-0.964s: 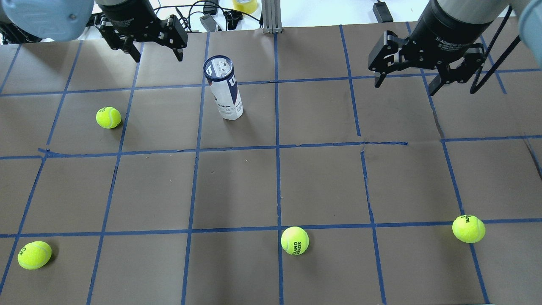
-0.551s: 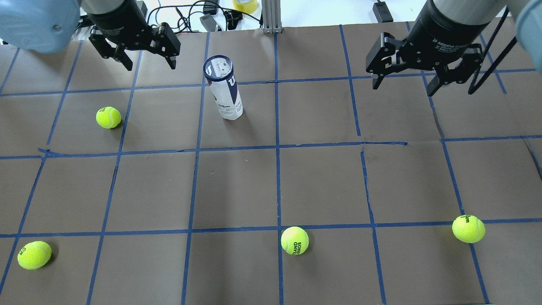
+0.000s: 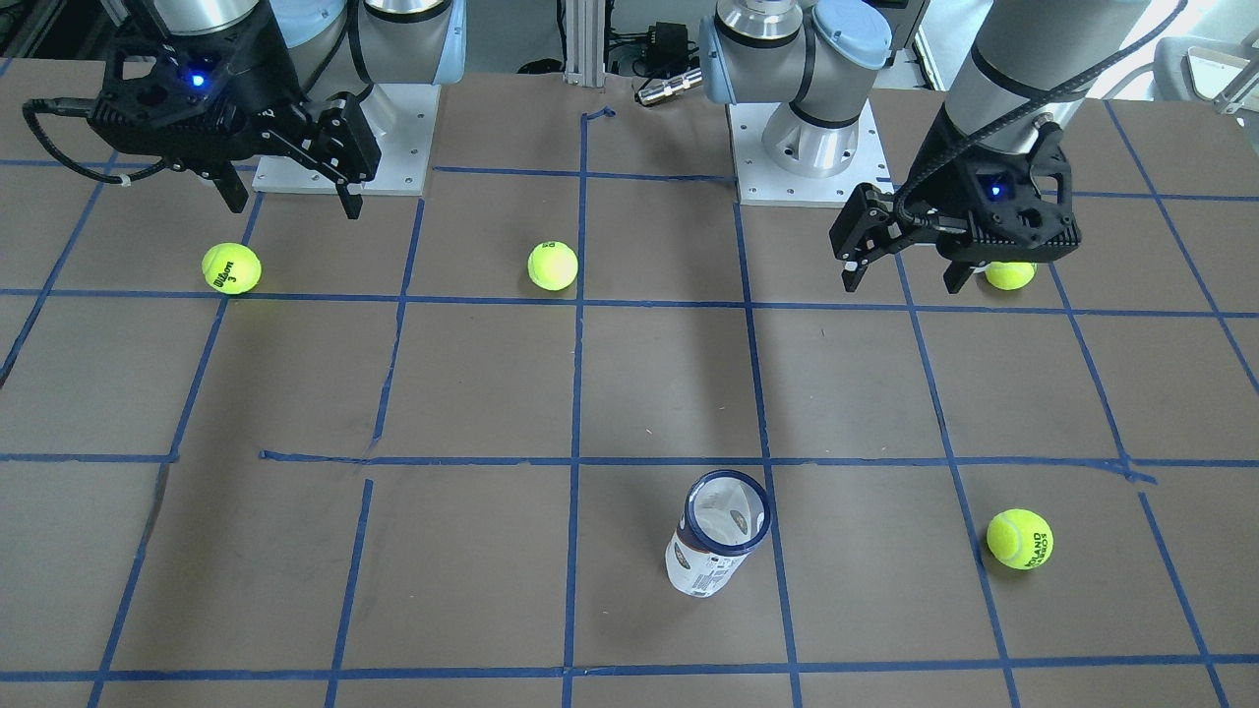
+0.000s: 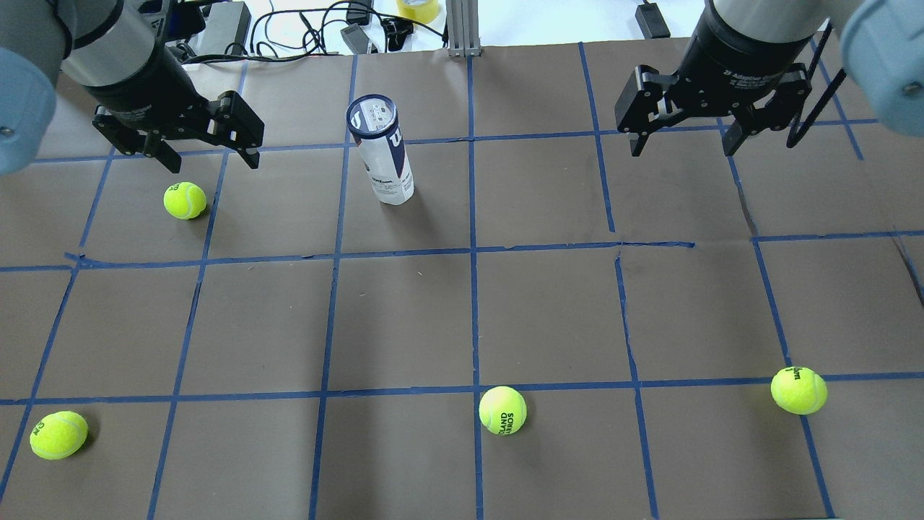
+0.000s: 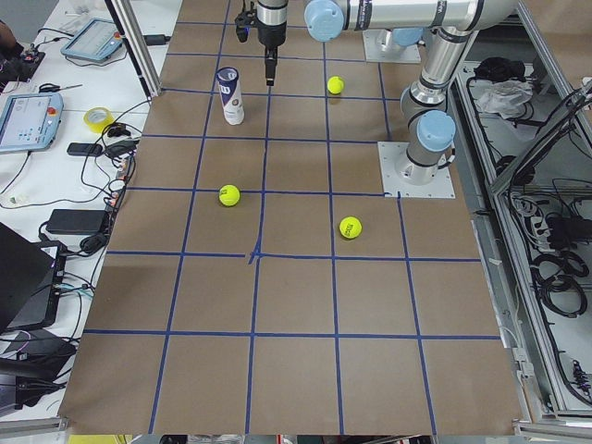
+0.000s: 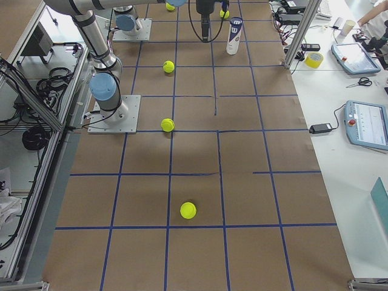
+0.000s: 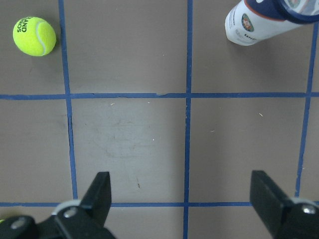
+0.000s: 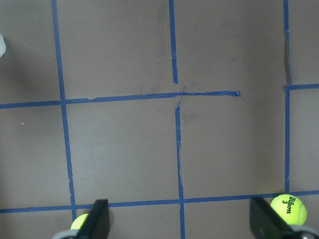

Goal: Lift up tennis ball bucket

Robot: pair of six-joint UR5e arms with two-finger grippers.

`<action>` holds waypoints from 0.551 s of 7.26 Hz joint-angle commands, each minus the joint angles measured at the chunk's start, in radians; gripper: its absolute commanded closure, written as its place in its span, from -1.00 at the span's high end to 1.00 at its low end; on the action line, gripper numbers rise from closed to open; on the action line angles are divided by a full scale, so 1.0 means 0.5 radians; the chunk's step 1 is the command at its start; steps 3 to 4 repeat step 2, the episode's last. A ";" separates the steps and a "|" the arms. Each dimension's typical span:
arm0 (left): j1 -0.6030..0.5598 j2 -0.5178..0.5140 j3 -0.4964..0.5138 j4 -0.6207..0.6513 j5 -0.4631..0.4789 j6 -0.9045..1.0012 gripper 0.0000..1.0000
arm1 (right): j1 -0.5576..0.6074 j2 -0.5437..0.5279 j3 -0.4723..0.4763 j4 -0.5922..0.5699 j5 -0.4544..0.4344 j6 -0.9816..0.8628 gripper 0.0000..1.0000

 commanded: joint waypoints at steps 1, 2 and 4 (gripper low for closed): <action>0.000 0.012 -0.032 0.001 -0.006 0.001 1.00 | -0.012 0.004 -0.006 -0.012 0.022 -0.111 1.00; -0.003 0.015 -0.032 0.001 -0.006 0.004 1.00 | -0.015 0.004 -0.006 -0.018 0.026 -0.111 1.00; -0.003 0.015 -0.032 0.001 -0.006 0.004 1.00 | -0.015 0.004 -0.006 -0.018 0.026 -0.111 1.00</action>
